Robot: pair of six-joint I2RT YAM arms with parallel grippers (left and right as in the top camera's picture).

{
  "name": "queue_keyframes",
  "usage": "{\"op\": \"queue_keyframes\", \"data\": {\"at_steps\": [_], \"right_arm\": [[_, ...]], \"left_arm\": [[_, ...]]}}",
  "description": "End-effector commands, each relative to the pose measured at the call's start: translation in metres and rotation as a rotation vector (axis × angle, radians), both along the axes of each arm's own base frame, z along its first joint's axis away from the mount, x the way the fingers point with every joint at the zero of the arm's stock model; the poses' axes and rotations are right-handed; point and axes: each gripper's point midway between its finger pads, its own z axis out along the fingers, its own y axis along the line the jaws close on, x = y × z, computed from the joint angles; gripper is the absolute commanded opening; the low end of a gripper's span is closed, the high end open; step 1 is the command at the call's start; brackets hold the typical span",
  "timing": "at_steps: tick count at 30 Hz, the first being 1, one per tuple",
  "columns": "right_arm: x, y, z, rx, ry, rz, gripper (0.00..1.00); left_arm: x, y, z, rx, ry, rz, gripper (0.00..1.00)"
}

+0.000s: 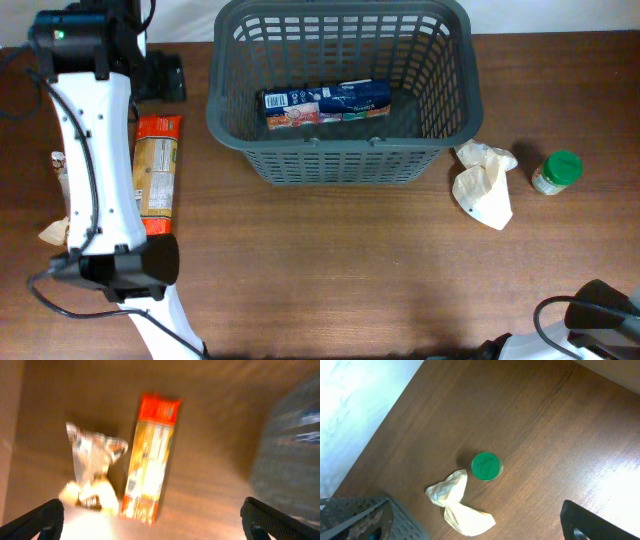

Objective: Pack container
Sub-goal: 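Grasp the orange spaghetti package with the left gripper and lift it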

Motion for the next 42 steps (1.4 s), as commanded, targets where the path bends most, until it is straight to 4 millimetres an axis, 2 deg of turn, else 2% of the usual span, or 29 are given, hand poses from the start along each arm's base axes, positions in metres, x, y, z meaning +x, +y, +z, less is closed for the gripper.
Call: {"op": "queue_keyframes", "data": {"at_steps": [1,2,3,6,9,10,16,23,25,26,28,29,30,31,32,36,39,42], "right_arm": [[0.000,-0.004,-0.001,-0.004,0.004,-0.017,0.99],[0.000,-0.004,-0.001,-0.004,0.004,-0.017,0.99],[0.000,-0.004,-0.001,-0.004,0.004,-0.017,0.99],[0.000,-0.004,-0.001,-0.004,0.005,-0.017,0.99],[0.000,-0.004,-0.001,-0.003,0.004,-0.016,0.99],[0.000,-0.004,-0.001,-0.004,0.005,-0.017,0.99],[0.000,-0.004,-0.001,-0.004,0.004,-0.017,0.99],[0.000,-0.004,-0.001,-0.004,0.004,-0.017,0.99],[0.000,-0.004,-0.001,-0.004,0.004,-0.017,0.99],[0.000,-0.004,-0.001,-0.004,0.004,-0.017,0.99],[0.000,-0.004,-0.001,-0.004,0.004,-0.017,0.99],[0.000,-0.004,-0.001,-0.004,0.005,-0.017,0.99],[0.000,-0.004,-0.001,-0.004,0.005,-0.017,0.99],[0.000,-0.004,-0.001,-0.004,0.005,-0.017,0.99],[0.000,-0.004,-0.001,-0.004,0.005,-0.017,0.99],[0.000,-0.004,-0.001,-0.004,0.005,-0.017,0.99],[0.000,-0.004,-0.001,-0.004,0.005,-0.017,0.99],[0.000,-0.004,-0.001,-0.004,0.005,-0.017,0.99]], "left_arm": [[-0.009,0.033,-0.067,0.022,0.199,0.109,1.00],[-0.011,0.040,-0.086,0.020,0.248,0.114,1.00],[-0.012,0.045,-0.098,0.016,0.276,0.109,1.00],[-0.021,0.055,-0.168,-0.085,0.396,0.022,1.00],[-0.031,0.064,-0.201,-0.140,0.436,0.013,1.00],[-0.036,0.064,-0.218,-0.200,0.448,0.002,1.00],[-0.046,0.072,-0.265,-0.252,0.452,-0.022,1.00],[-0.052,0.070,-0.291,-0.244,0.450,-0.065,0.99],[-0.055,0.069,-0.293,-0.247,0.458,-0.065,0.89],[-0.056,0.069,-0.293,-0.248,0.461,-0.065,0.68],[-0.056,0.069,-0.293,-0.247,0.460,-0.064,0.47],[-0.056,0.069,-0.293,-0.248,0.461,-0.064,0.32],[-0.056,0.069,-0.293,-0.248,0.461,-0.063,0.23],[-0.057,0.069,-0.293,-0.249,0.464,-0.060,0.08],[-0.057,0.068,-0.292,-0.252,0.467,-0.056,0.02],[-0.061,0.066,-0.279,-0.265,0.500,-0.046,0.02],[-0.050,0.067,-0.252,-0.259,0.485,-0.053,0.02],[-0.027,0.068,-0.210,-0.228,0.410,-0.072,0.02]]}}
